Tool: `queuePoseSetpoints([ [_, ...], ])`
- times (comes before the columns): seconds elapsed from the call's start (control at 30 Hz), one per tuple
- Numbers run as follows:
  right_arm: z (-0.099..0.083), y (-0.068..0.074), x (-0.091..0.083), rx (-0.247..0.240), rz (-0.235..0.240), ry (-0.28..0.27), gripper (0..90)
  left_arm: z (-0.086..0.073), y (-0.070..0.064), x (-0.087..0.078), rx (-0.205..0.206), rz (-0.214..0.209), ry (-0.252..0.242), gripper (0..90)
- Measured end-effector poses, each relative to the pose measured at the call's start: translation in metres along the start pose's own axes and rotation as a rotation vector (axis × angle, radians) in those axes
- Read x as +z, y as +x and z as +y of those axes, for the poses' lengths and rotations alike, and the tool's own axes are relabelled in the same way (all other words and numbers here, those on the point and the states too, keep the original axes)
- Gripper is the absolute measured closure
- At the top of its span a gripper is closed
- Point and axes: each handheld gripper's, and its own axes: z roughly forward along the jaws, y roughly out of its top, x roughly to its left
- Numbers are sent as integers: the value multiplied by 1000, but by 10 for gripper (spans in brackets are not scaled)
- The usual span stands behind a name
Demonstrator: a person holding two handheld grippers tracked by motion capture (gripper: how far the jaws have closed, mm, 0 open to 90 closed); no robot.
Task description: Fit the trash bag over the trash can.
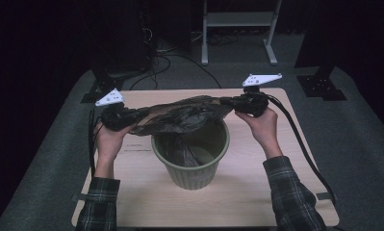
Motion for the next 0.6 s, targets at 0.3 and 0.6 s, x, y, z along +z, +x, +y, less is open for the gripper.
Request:
queuePoseSetpoints([
  [0.3,-29,-9,22,37,-53,116,898,-26,-3,23,-6,6,99,895],
  [0.6,-34,-12,-8,75,-29,28,564,-29,-9,18,-21,-79,29,894],
])
